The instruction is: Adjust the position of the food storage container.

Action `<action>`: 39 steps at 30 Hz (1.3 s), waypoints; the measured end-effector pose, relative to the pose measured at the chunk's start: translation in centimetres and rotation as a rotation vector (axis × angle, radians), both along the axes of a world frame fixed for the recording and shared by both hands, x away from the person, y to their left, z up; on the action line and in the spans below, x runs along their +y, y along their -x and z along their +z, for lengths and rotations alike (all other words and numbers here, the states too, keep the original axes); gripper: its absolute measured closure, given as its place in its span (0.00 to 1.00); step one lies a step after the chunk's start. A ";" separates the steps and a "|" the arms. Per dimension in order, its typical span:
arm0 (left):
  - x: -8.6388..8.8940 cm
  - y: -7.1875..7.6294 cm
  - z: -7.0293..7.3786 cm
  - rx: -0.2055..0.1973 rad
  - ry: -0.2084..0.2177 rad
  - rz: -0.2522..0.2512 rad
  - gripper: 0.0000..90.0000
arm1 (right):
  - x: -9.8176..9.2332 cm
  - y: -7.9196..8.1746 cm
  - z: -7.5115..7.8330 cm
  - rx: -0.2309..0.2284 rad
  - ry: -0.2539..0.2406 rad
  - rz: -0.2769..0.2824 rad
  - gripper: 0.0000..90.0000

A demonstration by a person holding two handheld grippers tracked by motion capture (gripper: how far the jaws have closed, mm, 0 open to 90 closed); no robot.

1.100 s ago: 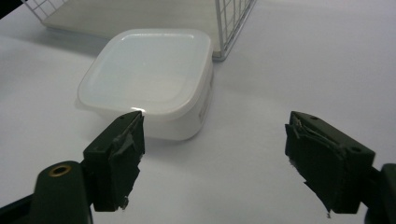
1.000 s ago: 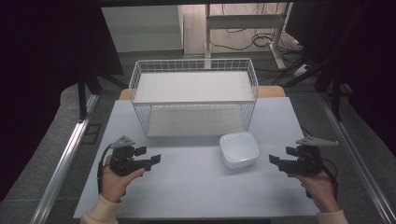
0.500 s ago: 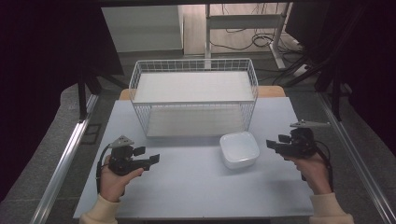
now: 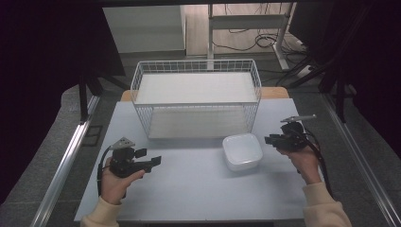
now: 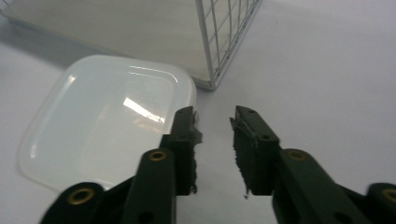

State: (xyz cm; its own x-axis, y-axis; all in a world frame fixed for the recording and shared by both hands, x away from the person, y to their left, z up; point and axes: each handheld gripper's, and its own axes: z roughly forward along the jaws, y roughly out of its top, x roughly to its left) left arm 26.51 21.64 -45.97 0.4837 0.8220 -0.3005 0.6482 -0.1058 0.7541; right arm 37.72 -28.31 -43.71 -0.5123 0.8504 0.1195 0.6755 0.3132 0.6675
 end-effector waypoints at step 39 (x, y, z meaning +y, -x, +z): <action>0.0 -0.1 -0.4 0.007 -0.011 0.000 0.29 | 6.4 -2.0 -3.6 0.034 0.168 0.178 0.99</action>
